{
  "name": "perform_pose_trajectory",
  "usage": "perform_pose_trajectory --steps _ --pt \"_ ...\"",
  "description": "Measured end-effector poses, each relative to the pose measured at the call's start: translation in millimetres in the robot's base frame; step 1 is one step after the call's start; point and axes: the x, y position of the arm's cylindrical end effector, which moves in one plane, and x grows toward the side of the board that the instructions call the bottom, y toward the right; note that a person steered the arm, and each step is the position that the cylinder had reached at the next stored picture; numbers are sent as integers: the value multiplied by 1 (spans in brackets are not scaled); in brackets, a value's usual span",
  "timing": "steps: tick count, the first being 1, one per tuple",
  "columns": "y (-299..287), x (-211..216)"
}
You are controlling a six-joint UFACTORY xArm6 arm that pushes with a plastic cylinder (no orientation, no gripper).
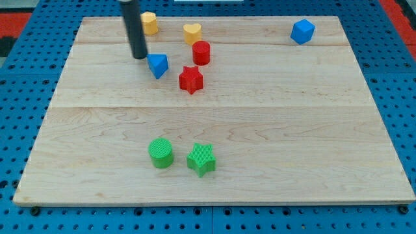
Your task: Move the blue triangle into the blue cube
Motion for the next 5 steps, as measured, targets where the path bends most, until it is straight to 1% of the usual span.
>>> perform_pose_trajectory --steps 1,3,4,5 --pt "10 11" --pt "102 11" --pt "32 12" --pt "32 57"
